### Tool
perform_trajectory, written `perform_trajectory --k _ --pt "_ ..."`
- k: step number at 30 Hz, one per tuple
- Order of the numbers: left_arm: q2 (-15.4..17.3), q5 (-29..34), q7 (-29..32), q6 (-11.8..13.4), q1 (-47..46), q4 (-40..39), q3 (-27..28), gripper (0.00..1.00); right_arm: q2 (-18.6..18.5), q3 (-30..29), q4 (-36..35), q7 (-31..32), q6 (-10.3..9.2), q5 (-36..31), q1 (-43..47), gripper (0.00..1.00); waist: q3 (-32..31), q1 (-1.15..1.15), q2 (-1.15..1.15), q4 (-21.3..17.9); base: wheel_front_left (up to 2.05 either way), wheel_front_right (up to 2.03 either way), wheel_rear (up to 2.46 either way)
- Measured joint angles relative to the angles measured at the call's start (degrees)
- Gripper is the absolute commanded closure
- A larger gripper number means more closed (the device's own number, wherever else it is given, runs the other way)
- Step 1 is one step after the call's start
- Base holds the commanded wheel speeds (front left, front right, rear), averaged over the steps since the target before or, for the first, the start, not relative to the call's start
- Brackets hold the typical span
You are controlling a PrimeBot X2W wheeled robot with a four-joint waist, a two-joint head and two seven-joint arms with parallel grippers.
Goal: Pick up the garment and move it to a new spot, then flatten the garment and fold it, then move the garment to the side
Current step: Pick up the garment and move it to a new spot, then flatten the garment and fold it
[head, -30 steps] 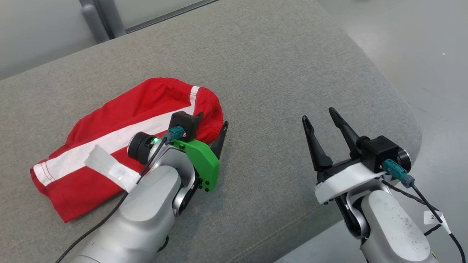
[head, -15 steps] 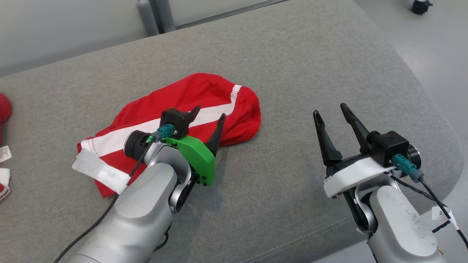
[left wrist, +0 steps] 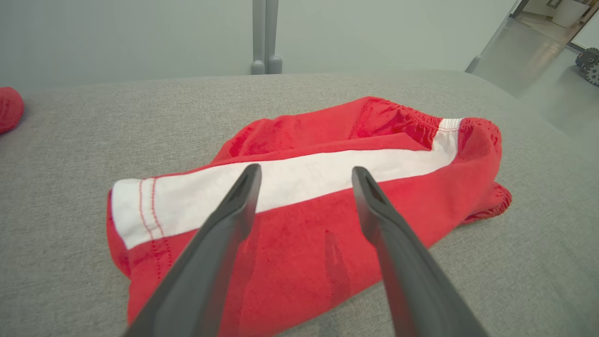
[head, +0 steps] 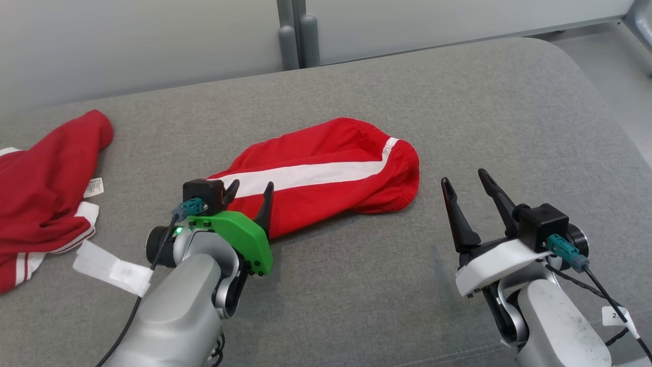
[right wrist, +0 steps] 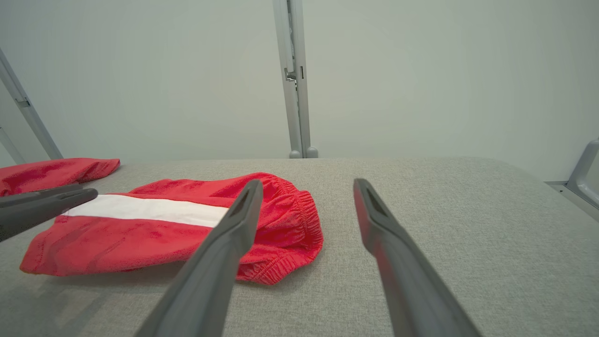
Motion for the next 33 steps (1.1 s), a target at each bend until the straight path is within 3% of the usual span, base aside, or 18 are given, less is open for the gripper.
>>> perform_trajectory --k 10,18,33 --pt "3.1 -2.2 -0.5 0.9 1.6 2.0 4.9 0.00 0.1 0.7 -0.1 0.0 0.10 -0.1 0.9 0.00 -2.5 0.00 0.00 3.4 0.00 0.00 0.00" --pt "3.2 -6.0 1.3 1.0 1.6 3.9 7.5 0.00 0.2 1.9 -0.2 0.0 0.67 -0.7 0.8 0.00 -1.0 0.00 0.00 2.0 0.00 0.00 0.00" --pt "3.3 -7.3 1.6 1.0 -0.9 6.3 9.2 0.00 -0.3 0.2 -1.1 0.0 0.58 -1.0 0.4 0.00 3.2 0.00 0.00 -0.4 0.00 0.00 0.00"
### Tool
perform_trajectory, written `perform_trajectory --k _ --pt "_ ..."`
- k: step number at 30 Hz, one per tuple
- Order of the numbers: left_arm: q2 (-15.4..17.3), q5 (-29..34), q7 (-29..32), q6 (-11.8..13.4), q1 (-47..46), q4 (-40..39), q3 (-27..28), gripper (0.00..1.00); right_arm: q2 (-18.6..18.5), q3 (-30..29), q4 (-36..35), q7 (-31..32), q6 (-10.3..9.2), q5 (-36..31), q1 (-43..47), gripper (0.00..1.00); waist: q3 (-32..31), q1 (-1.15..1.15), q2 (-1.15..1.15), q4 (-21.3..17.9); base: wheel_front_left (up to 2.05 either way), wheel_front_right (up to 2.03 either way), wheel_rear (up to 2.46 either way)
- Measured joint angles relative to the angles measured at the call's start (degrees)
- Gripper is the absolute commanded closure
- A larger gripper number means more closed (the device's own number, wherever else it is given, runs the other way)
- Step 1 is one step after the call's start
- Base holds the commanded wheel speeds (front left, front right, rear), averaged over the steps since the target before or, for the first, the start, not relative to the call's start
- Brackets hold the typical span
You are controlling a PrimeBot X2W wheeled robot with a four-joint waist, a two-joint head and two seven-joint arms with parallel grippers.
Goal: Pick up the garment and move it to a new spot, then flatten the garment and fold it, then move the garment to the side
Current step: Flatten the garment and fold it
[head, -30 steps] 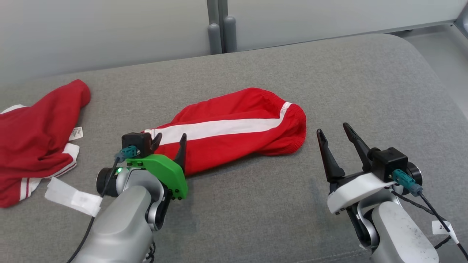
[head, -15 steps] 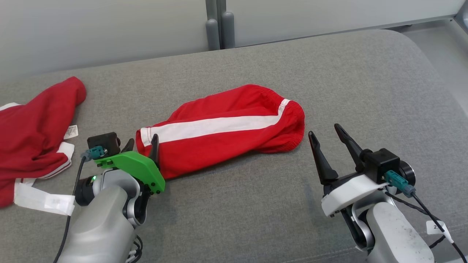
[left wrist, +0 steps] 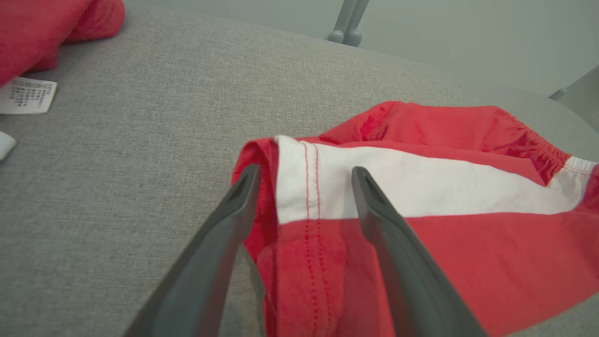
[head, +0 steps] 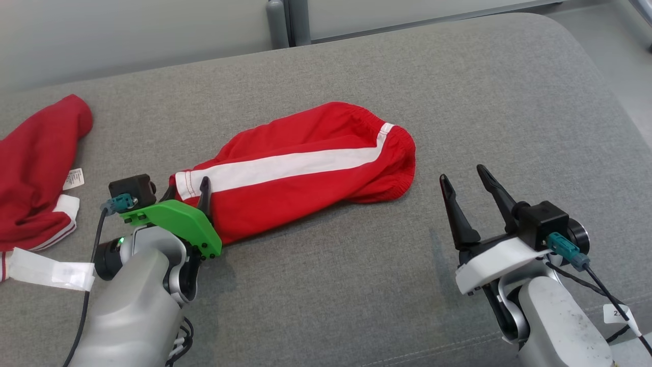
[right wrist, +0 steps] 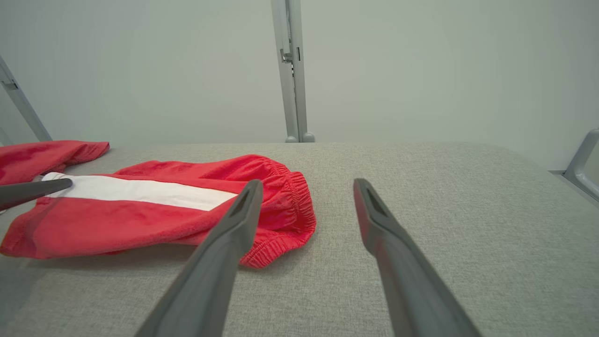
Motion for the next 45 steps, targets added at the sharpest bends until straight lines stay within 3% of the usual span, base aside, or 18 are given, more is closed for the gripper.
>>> perform_trajectory --k 3,4,6,7,8,18,24,33,45 --pt "-0.1 0.0 -0.1 0.0 -0.3 0.1 -0.4 0.01 0.0 -0.1 -0.1 0.0 -0.01 0.0 -0.1 0.00 0.2 0.00 0.00 0.2 0.00 0.00 0.00" --pt "-0.2 0.1 -0.1 0.0 -0.6 0.1 -0.7 0.16 0.0 -0.3 -0.1 0.0 -0.04 0.0 -0.1 0.00 0.2 0.00 0.00 0.4 0.00 0.00 0.00" --pt "-0.6 0.5 -0.2 -0.1 -1.0 -0.1 -1.1 0.62 -0.1 -0.5 -0.2 0.0 -0.08 0.0 -0.1 0.00 0.3 0.00 0.00 0.7 0.00 0.00 0.00" --pt "-0.7 0.5 -0.4 -0.1 -1.2 -0.1 -1.2 0.76 -0.1 -0.5 -0.2 0.0 -0.08 0.0 -0.1 0.00 0.3 0.00 0.00 0.9 0.00 0.00 0.00" --pt "-0.7 0.5 -0.4 -0.2 -1.4 -0.2 -1.2 1.00 -0.1 -0.5 -0.2 0.0 -0.08 0.0 -0.1 0.00 0.3 0.00 0.00 1.1 0.00 0.00 0.00" --pt "-1.3 1.9 -1.6 -2.1 -1.5 -0.9 -2.5 1.00 -0.4 -1.4 -0.1 0.0 0.03 0.0 -0.3 0.00 -0.4 0.00 0.00 2.5 0.00 0.00 0.00" --pt "-2.1 2.0 -2.6 -3.2 -1.4 -3.0 -2.5 1.00 -2.4 -2.7 2.3 0.2 1.35 0.7 -3.4 0.00 -0.7 0.00 0.00 3.9 0.00 0.00 0.00" --pt "-2.4 2.0 -3.2 -4.0 3.1 -6.0 -2.2 1.00 -4.9 -4.8 8.9 6.3 3.05 3.7 -10.7 0.00 -1.1 0.00 0.00 7.0 0.00 0.00 0.00" --pt "-2.7 1.8 -3.2 -5.2 10.9 -10.4 -2.2 1.00 -5.4 -3.6 17.9 15.9 4.54 7.7 -17.8 0.00 -1.8 0.00 0.00 11.6 0.00 0.00 0.00"
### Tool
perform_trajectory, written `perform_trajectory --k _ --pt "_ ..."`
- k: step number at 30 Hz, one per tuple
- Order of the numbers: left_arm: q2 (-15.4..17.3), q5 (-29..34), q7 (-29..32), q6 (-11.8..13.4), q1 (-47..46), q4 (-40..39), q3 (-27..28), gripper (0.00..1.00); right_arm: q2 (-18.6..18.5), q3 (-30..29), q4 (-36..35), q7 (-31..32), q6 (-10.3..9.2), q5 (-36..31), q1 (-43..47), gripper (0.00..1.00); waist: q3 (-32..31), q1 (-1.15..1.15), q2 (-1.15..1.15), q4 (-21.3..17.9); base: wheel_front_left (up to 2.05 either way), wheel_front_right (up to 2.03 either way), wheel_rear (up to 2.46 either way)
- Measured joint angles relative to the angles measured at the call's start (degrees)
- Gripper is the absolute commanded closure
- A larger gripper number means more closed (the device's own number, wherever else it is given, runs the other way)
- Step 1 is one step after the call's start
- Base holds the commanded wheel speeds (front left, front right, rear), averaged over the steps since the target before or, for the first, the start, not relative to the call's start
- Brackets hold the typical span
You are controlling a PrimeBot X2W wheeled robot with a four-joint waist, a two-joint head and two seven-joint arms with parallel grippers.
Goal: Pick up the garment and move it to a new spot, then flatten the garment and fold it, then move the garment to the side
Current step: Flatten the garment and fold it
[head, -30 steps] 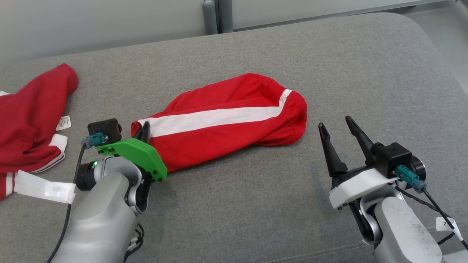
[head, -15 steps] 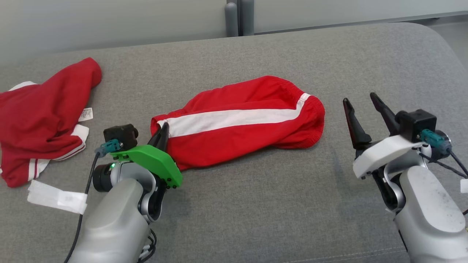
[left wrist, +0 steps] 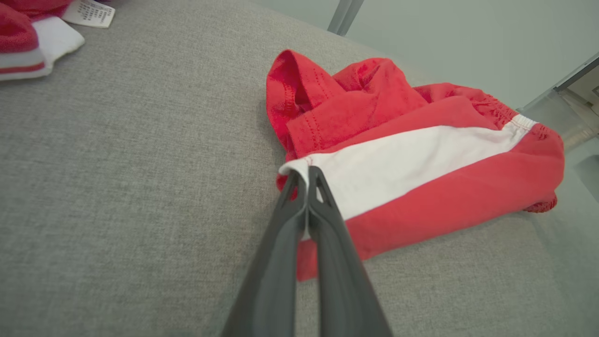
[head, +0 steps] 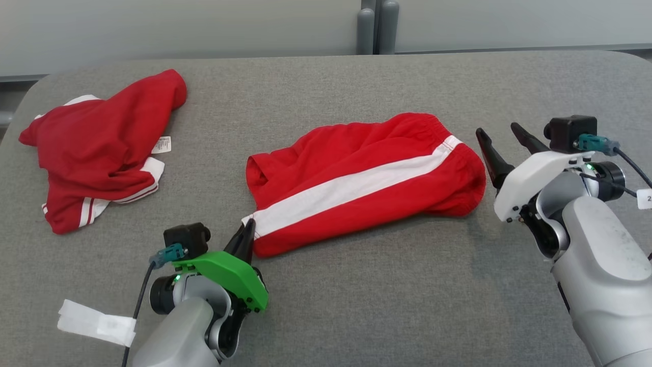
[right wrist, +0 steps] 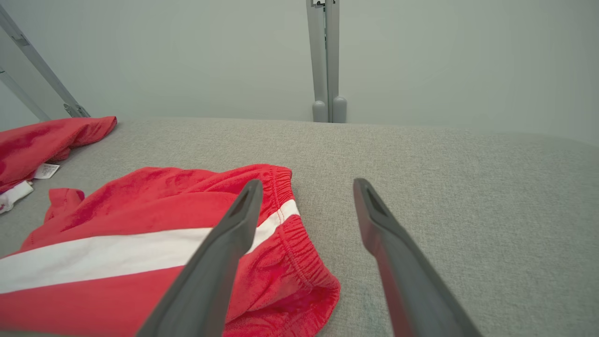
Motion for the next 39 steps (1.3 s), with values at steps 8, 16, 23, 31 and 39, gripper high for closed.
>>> perform_trajectory --k 8,16,23,31,39 --pt "0.0 0.0 0.0 0.0 3.2 -1.2 -0.7 1.00 -1.5 2.2 4.7 6.6 0.30 0.9 -4.8 0.00 1.1 0.00 0.00 2.1 0.00 0.00 0.00" --pt "-0.1 0.2 0.0 0.0 3.3 -3.1 -1.0 1.00 -2.7 5.9 7.1 10.7 0.53 1.7 -7.4 0.00 2.7 0.00 0.00 3.5 0.00 0.00 0.00" --pt "-0.1 1.1 0.0 0.1 4.5 -4.4 -1.2 1.00 -2.8 13.1 7.5 13.8 0.54 5.5 -8.1 0.00 3.4 0.00 0.00 4.0 0.00 0.00 0.00" --pt "-0.1 1.3 0.0 0.4 4.7 -5.7 -1.2 1.00 -5.0 14.6 7.4 13.9 0.54 8.4 -10.7 0.19 4.2 0.00 0.00 4.0 0.00 0.00 0.00" --pt "-0.2 1.6 0.0 0.9 4.7 -7.1 -1.4 1.00 -7.0 18.0 8.2 16.5 0.54 11.7 -12.4 0.36 5.5 0.00 0.00 4.8 0.00 0.00 0.00"
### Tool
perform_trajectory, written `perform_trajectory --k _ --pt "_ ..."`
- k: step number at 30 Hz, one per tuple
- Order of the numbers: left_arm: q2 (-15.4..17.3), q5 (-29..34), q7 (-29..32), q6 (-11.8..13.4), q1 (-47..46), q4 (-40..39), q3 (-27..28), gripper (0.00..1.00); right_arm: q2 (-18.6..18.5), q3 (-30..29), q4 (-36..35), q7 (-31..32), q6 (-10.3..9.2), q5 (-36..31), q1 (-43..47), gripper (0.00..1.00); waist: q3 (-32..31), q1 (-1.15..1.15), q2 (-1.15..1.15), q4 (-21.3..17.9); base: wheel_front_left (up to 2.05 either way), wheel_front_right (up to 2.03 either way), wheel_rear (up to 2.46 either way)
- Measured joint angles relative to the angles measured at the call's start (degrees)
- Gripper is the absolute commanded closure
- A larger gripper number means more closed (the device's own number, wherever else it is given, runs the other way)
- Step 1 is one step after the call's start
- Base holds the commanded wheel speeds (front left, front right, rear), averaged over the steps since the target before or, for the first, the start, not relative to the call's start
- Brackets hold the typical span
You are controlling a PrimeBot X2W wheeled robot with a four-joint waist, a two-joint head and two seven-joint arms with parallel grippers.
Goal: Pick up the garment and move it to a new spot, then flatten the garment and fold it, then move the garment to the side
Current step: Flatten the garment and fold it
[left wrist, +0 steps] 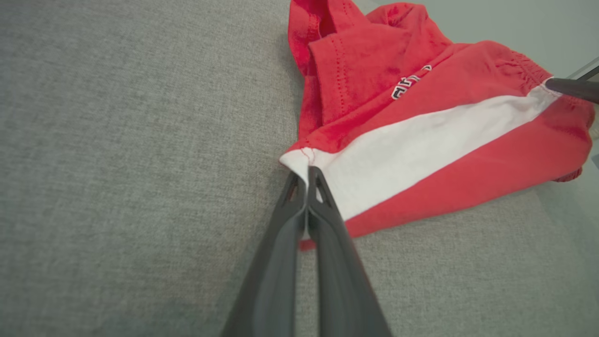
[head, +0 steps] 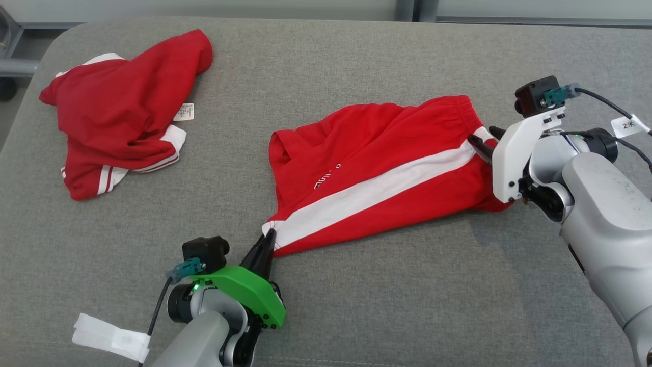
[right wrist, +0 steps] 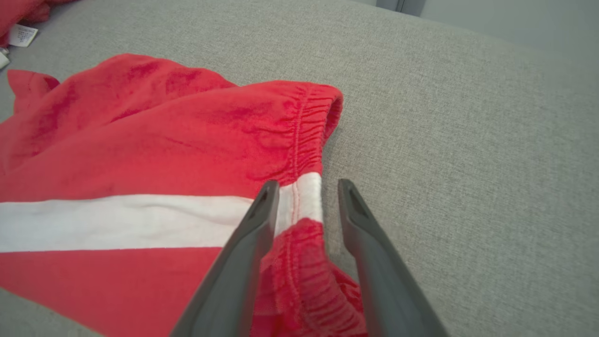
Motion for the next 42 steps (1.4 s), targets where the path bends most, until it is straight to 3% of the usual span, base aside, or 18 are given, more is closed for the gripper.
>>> perform_trajectory --k 8,12,13,14,15,21,32,42 --pt "0.0 0.0 0.0 0.3 0.0 -0.6 0.0 1.00 -1.9 2.9 1.7 4.7 0.00 3.1 -1.7 0.49 0.3 0.00 0.00 0.7 0.00 0.00 0.00" --pt "0.0 0.0 0.0 0.3 0.1 -1.2 0.0 1.00 -2.2 4.1 1.5 5.0 0.00 4.2 -2.4 0.67 0.4 0.00 0.00 0.9 0.00 0.00 0.00" --pt "0.0 0.0 0.0 0.3 0.1 -1.3 0.0 1.00 -2.3 4.5 1.3 5.3 0.00 4.6 -2.7 0.76 0.4 0.00 0.00 0.9 0.00 0.00 0.00" --pt "0.0 0.0 0.0 0.5 0.1 -1.5 0.0 1.00 -2.4 5.0 1.1 5.5 0.00 5.1 -2.9 0.95 0.4 0.00 0.00 0.9 0.00 0.00 0.00" --pt "0.0 0.0 0.0 0.6 0.2 -1.5 0.1 1.00 -2.4 5.5 0.8 5.7 0.00 5.5 -2.9 1.00 0.5 0.00 0.00 0.9 0.00 0.00 0.00" --pt "0.0 0.0 0.0 1.2 0.5 -2.7 2.7 1.00 -2.5 6.4 -2.4 2.5 0.00 8.5 -3.2 1.00 0.4 0.00 0.00 0.6 0.00 0.00 0.00" --pt "0.0 1.6 0.0 0.6 -2.6 -15.8 15.2 1.00 -2.0 1.4 -10.9 -12.6 0.00 16.4 -3.0 1.00 -1.0 0.00 0.00 -2.2 0.00 0.00 0.00" --pt "0.7 3.6 -0.2 -0.9 -1.7 -24.5 21.4 1.00 -1.7 1.4 -17.7 -21.4 -0.01 21.1 6.1 1.00 -3.3 0.00 0.00 -6.4 0.00 0.00 0.00"
